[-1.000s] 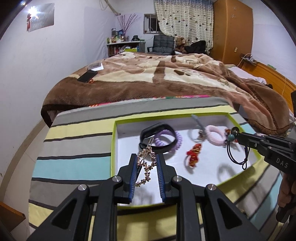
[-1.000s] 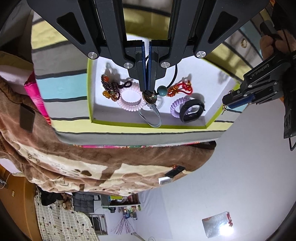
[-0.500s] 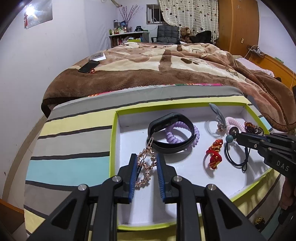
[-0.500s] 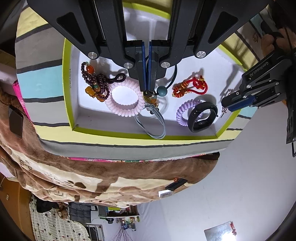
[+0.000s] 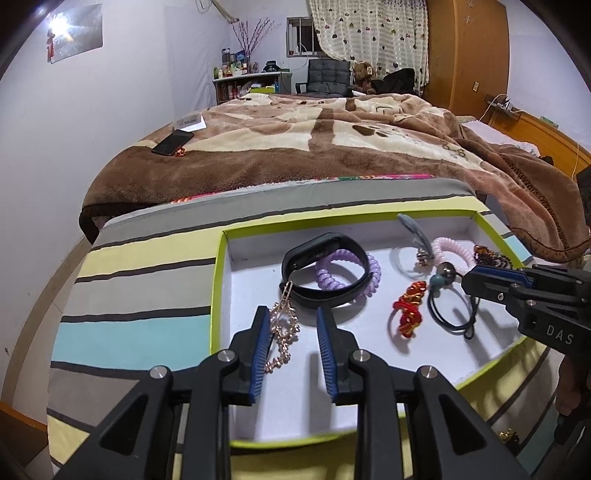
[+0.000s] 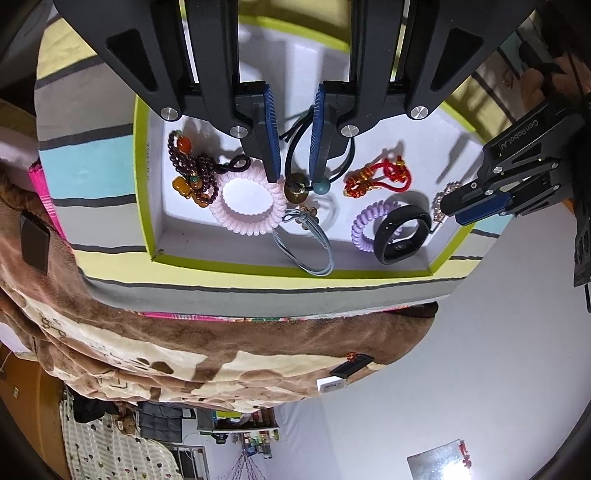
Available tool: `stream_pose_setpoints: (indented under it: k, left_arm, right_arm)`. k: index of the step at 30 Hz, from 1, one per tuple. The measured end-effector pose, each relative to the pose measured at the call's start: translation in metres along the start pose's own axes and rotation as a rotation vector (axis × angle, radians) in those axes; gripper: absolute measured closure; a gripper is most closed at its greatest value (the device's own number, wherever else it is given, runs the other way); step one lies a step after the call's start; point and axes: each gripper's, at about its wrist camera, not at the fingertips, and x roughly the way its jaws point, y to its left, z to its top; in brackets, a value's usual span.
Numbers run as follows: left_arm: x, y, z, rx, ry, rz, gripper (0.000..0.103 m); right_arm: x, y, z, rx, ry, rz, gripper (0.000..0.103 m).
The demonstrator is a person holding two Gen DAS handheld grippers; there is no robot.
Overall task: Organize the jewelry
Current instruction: 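Open both tools to drop the chain and hair tie into the box, then move both tools back to the gold ring and gold charm on the bedspread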
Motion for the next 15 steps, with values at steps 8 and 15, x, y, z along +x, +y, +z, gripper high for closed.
stream_pose_setpoints:
  k: [8, 15]
  left_arm:
    - [-0.037, -0.002, -0.011, -0.014, -0.054, -0.01, 0.076]
    - [-0.078, -0.005, -0.035, -0.042, -0.102, -0.027, 0.076]
  right_arm:
    - [-0.039, 0.012, -0.013, -0.032, -0.061, 0.006, 0.078]
    - [-0.076, 0.022, -0.038, -0.04, -0.112, 0.008, 0.076]
